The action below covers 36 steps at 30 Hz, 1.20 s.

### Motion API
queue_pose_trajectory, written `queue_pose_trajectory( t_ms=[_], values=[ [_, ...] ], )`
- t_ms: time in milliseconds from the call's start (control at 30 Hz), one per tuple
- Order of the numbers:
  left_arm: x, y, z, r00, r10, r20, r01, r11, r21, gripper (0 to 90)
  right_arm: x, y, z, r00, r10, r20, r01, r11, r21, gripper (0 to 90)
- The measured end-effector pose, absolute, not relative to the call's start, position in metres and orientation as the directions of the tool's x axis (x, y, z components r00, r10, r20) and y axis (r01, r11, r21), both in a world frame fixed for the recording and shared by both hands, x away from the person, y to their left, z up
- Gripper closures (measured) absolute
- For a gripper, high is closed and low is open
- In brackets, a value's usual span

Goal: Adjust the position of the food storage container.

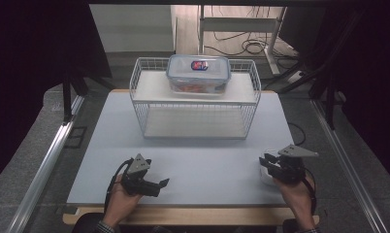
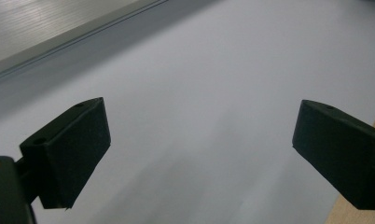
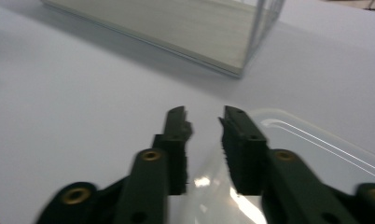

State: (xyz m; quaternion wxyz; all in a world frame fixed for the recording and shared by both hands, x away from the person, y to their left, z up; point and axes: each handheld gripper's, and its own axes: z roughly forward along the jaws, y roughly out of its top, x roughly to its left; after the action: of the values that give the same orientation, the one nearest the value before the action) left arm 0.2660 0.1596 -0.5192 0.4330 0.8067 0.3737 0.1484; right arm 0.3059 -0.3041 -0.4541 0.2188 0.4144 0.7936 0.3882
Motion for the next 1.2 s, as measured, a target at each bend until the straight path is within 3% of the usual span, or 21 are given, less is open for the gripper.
queue_pose_trajectory(
  t_ms=[133, 600, 833, 1200],
  values=[
    [0.267, 0.161, -0.52, 0.676, 0.731, -0.095, 0.479, -0.337, 0.811, 4.0, 0.307, -0.325, -0.453, -0.521, 0.853, -0.042, 0.506, 0.348, 0.789, 88.8],
    [0.269, 0.162, -0.522, 0.683, 0.72, -0.126, 0.492, -0.326, 0.807, 4.0, 0.303, -0.395, -0.454, -0.292, 0.954, -0.074, 0.557, 0.232, 0.798, 89.3],
    [0.269, 0.162, -0.522, 0.684, 0.718, -0.13, 0.496, -0.326, 0.805, 4.0, 0.309, -0.403, -0.466, -0.293, 0.955, -0.057, 0.608, 0.232, 0.759, 89.2],
    [0.27, 0.161, -0.523, 0.685, 0.717, -0.132, 0.503, -0.333, 0.798, 4.1, 0.311, -0.388, -0.467, -0.328, 0.943, -0.05, 0.606, 0.25, 0.755, 89.2]
  ],
)
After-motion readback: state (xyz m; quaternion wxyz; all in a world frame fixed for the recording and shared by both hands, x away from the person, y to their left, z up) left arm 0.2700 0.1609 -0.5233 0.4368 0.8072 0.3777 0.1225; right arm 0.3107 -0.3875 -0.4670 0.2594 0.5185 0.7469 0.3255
